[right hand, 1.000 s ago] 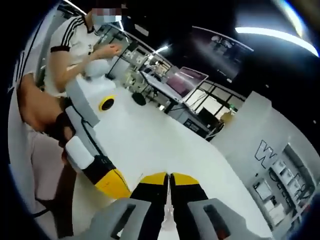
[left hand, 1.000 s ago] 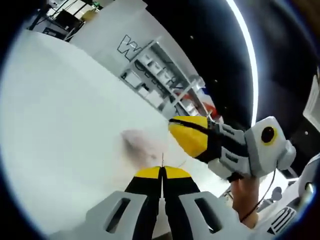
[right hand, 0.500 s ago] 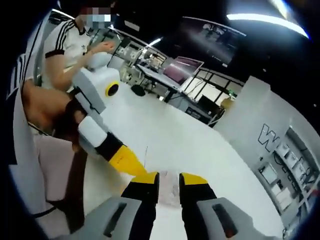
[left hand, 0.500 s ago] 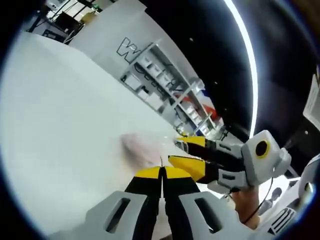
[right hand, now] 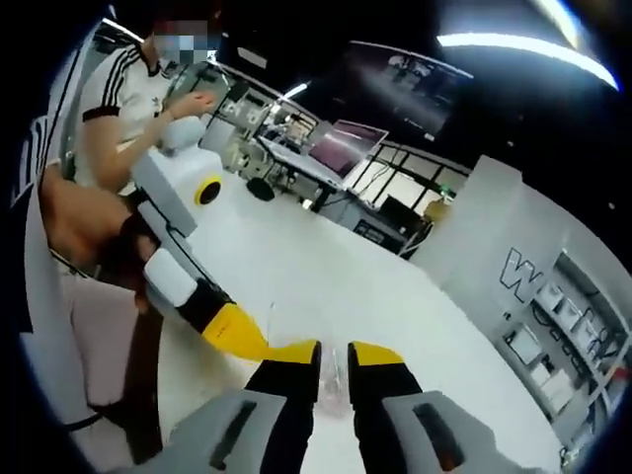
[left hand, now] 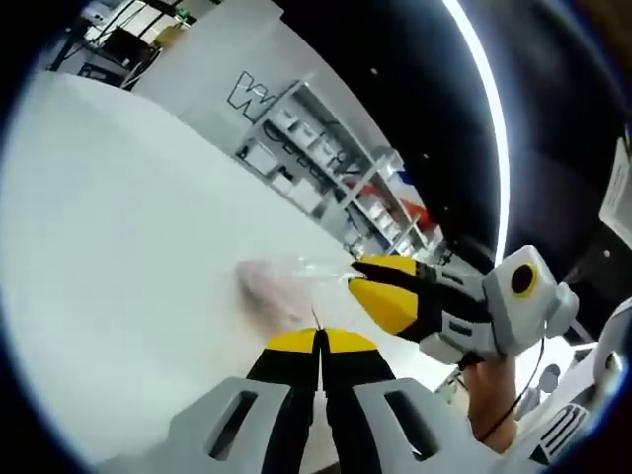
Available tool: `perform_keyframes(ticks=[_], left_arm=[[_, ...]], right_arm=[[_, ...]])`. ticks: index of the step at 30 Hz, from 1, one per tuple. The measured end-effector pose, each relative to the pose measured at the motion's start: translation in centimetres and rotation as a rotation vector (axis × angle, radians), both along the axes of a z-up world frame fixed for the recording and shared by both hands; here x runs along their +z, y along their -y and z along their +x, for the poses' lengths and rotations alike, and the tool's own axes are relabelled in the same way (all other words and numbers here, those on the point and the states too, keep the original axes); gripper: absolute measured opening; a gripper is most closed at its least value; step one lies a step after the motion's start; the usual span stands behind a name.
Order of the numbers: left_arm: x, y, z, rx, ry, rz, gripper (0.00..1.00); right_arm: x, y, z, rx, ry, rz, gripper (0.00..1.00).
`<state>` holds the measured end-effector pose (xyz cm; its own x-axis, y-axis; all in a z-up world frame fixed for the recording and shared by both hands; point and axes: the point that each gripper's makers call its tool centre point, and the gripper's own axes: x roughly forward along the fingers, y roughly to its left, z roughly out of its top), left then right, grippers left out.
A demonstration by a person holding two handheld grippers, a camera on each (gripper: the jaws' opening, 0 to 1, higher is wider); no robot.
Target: Open the resealable bag by pulling the two sides of the seal apart until the entire bag opening is separated and visibly accessible.
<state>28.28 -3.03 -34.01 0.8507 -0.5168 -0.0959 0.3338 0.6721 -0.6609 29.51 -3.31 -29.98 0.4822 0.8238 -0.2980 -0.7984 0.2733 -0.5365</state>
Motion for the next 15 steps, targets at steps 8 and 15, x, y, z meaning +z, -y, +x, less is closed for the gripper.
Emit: perform_keyframes(ticks=[8,15], left_arm=[[0.0,0.2,-0.1,-0.009,0.001,0.000,0.01],[0.3,0.0,0.0,0.004,0.031,0.029,0.01]], right_arm=[[-1.0,-0.4,0.5,-0.014,0.000,-0.036,0.09],[-0.9,-0.4,0.7,-0.008,0.007,-0.026,0.00]])
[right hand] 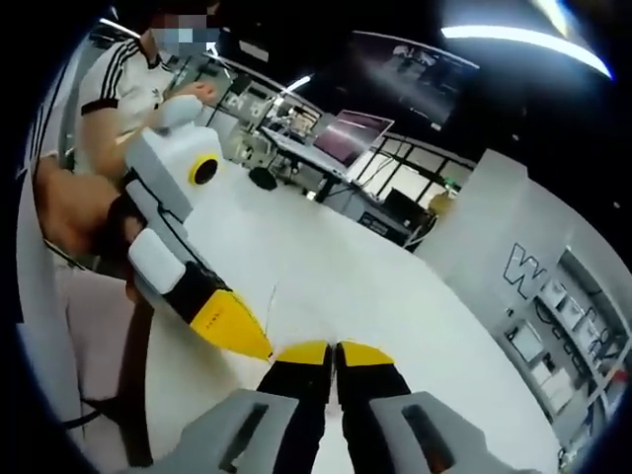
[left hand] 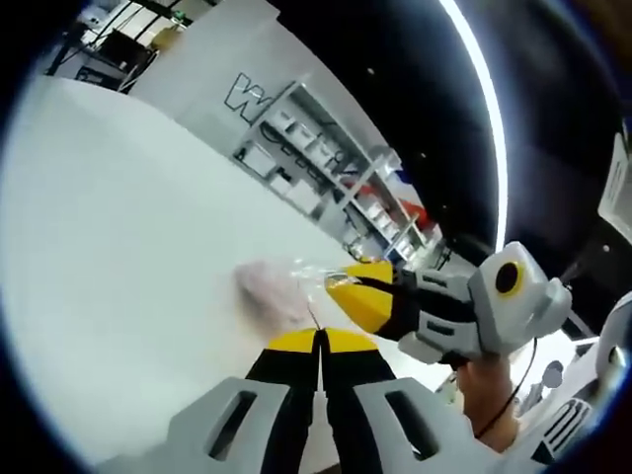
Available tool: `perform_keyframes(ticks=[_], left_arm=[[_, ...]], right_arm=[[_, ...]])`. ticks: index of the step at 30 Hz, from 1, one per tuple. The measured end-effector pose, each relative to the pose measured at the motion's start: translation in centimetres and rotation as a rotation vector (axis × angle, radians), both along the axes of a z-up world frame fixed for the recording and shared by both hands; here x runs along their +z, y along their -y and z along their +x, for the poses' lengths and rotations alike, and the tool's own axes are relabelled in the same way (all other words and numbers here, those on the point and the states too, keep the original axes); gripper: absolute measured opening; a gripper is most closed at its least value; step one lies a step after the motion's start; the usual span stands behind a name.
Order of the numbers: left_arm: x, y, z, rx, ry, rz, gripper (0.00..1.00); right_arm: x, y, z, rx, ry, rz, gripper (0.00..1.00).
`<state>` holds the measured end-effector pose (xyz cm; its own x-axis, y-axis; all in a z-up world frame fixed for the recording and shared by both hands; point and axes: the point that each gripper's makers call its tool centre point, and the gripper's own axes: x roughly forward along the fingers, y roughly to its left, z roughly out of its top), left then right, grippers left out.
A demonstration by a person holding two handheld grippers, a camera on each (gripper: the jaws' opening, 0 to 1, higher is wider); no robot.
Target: Open the resealable bag by pulling the two sides of the seal apart until the entire bag opening is separated and visibly accessible.
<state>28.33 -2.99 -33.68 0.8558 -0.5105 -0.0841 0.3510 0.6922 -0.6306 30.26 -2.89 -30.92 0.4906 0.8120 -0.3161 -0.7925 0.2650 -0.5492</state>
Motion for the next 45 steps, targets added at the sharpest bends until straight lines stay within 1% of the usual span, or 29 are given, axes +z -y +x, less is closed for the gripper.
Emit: perform_keyframes(ticks=[1,2,3,4,5,6,7,9,11,13,14,16,21,24,27,29,31,33,35,37,40,45], left_arm=[[0.0,-0.1,0.2,0.001,0.015,0.020,0.01],[0.2,-0.1,0.3,-0.002,0.043,0.047,0.02],[0.4,-0.3,0.4,0.006,0.072,0.088,0.02],[0.4,-0.5,0.5,0.018,0.094,0.150,0.04],[0.6,-0.5,0.6,0.018,0.118,0.176,0.09],[1.0,-0.8,0.8,0.037,0.140,0.212,0.14],[1.2,-1.0,0.8,0.037,0.148,0.239,0.16],[1.6,-1.2,1.1,0.048,0.184,0.280,0.24],[1.7,-1.5,1.3,0.064,0.196,0.315,0.36],[1.6,-1.8,1.6,0.076,0.207,0.349,0.42],[1.6,-2.0,1.7,0.081,0.207,0.358,0.44],[1.6,-2.2,1.9,0.083,0.207,0.367,0.44],[1.6,-2.6,2.2,0.088,0.198,0.353,0.41],[1.8,-2.5,2.3,0.084,0.206,0.358,0.41],[2.1,-2.6,2.6,0.082,0.223,0.371,0.45],[2.3,-2.5,2.7,0.080,0.236,0.396,0.52],[2.4,-2.4,2.8,0.076,0.246,0.416,0.57],[2.5,-2.3,2.8,0.070,0.262,0.435,0.58],[2.6,-2.2,2.9,0.070,0.277,0.450,0.61],[2.6,-2.2,3.0,0.071,0.281,0.458,0.64],[2.6,-2.2,3.1,0.067,0.281,0.457,0.65],[2.7,-2.2,3.3,0.061,0.289,0.464,0.66]], right_arm=[[0.1,0.0,0.0,-0.001,0.001,0.006,0.00],[0.3,0.1,0.2,-0.005,-0.001,0.017,0.00],[0.5,0.1,0.3,-0.012,0.001,0.030,0.00],[0.8,0.3,0.6,-0.022,0.006,0.043,0.00],[1.1,0.4,0.9,-0.032,0.006,0.057,0.00],[1.5,0.6,1.1,-0.038,0.004,0.078,0.00],[1.9,0.7,1.3,-0.043,0.006,0.100,0.00],[2.4,0.7,1.5,-0.050,0.015,0.111,0.00],[2.7,0.7,1.6,-0.052,0.031,0.115,0.00],[2.9,0.6,1.5,-0.049,0.041,0.114,0.00],[3.0,0.5,1.5,-0.049,0.050,0.111,0.00],[2.9,0.4,1.5,-0.047,0.064,0.096,0.00],[3.3,0.3,2.0,-0.043,0.053,0.091,0.00],[4.0,0.2,2.7,-0.046,0.072,0.093,0.00],[4.7,0.1,3.3,-0.044,0.086,0.103,0.00],[5.0,0.0,3.8,-0.043,0.095,0.108,0.00],[5.1,-0.1,4.3,-0.047,0.101,0.108,0.00],[5.2,-0.1,4.6,-0.048,0.105,0.113,0.00],[5.2,-0.2,4.9,-0.050,0.106,0.114,0.00],[5.2,-0.2,5.4,-0.052,0.107,0.116,0.00],[5.4,-0.1,6.1,-0.056,0.103,0.124,0.00],[5.9,0.2,7.7,-0.068,0.077,0.156,0.00]])
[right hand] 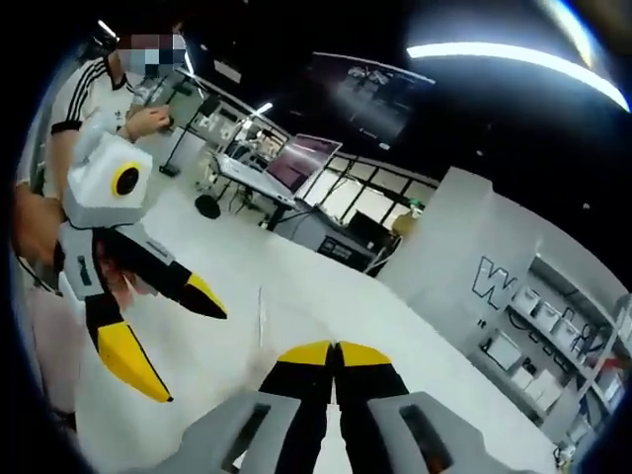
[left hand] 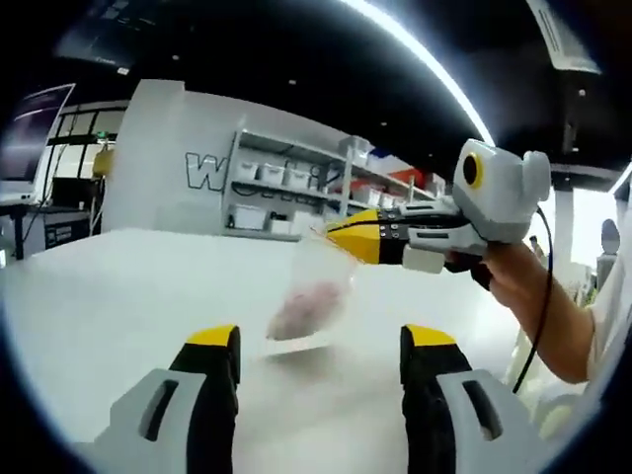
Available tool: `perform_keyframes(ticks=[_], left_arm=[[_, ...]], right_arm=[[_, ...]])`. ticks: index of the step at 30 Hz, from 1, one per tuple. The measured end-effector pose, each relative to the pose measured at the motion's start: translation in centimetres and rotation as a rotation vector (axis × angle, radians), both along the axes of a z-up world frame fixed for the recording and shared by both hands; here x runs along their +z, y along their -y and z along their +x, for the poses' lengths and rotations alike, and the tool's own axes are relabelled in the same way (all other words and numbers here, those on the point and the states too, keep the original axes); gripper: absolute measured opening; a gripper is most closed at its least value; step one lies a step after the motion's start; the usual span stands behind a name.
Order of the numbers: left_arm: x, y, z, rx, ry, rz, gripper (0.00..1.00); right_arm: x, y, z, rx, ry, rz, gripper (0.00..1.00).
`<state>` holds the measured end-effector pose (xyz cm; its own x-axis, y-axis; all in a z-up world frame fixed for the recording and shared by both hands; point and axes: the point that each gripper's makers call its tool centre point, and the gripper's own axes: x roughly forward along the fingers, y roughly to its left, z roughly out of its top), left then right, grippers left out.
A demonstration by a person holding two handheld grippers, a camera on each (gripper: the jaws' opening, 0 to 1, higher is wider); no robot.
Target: Open the resealable bag by pulling the two sides of the seal apart until the entire bag opening is separated and visibly accessible.
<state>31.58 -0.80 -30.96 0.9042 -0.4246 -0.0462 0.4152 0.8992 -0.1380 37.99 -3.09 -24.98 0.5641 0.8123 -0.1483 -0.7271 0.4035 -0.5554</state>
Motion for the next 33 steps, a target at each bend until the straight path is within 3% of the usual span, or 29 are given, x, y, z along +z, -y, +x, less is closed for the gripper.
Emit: perform_keyframes(ticks=[14,33], left_arm=[[0.1,-0.5,0.2,0.012,-0.009,-0.004,0.66],[-0.5,-0.7,0.4,0.015,-0.037,0.045,0.64]], right_arm=[[2.2,0.3,4.3,-0.028,-0.016,0.051,0.00],[2.0,0.7,7.4,-0.062,-0.020,0.046,0.00]])
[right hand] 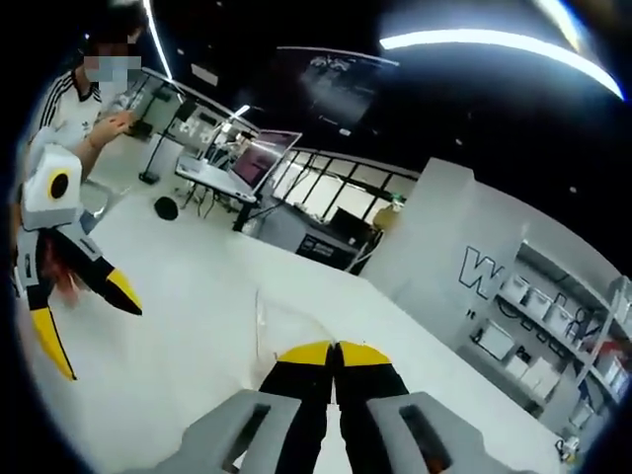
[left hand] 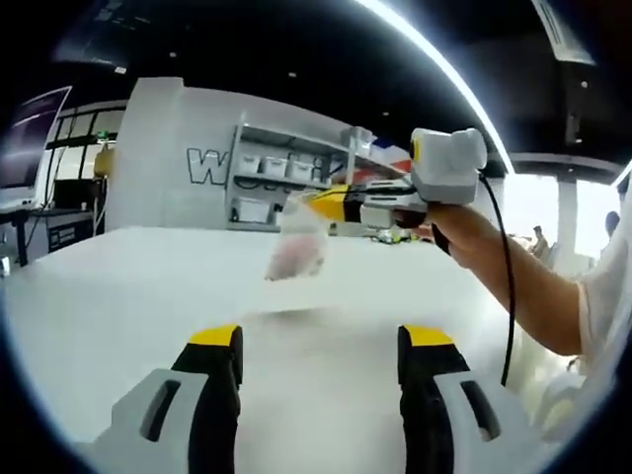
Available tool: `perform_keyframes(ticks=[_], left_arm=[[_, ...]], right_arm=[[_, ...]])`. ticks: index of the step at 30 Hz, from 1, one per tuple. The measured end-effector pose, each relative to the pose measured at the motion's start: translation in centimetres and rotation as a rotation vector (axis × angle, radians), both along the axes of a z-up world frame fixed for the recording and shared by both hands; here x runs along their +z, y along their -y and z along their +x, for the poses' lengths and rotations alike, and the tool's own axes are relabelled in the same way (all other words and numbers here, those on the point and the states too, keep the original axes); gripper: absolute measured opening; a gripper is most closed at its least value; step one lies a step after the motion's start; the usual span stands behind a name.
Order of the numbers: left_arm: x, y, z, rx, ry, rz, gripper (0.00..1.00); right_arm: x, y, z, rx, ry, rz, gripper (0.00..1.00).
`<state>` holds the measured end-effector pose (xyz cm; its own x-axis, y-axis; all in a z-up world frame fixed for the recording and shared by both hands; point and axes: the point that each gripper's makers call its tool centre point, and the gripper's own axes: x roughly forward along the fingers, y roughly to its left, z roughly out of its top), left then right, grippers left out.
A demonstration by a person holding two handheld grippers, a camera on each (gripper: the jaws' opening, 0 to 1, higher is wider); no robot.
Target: Open the resealable bag by pulling the two sides of the seal apart until the entire bag opening is separated and visibly accessible.
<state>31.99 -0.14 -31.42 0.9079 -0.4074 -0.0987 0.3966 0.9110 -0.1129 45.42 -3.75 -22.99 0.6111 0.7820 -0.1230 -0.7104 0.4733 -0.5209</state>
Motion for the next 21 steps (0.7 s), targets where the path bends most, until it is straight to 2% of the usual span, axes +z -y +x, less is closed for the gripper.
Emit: perform_keyframes(ticks=[5,21], left_arm=[[-0.2,-0.4,0.2,0.008,-0.009,0.033,0.64],[-0.1,-0.8,0.9,0.017,-0.015,0.027,0.64]], right_arm=[[-0.3,0.0,0.8,-0.007,-0.003,-0.002,0.00],[-1.2,0.5,5.0,-0.063,0.002,-0.031,0.00]])
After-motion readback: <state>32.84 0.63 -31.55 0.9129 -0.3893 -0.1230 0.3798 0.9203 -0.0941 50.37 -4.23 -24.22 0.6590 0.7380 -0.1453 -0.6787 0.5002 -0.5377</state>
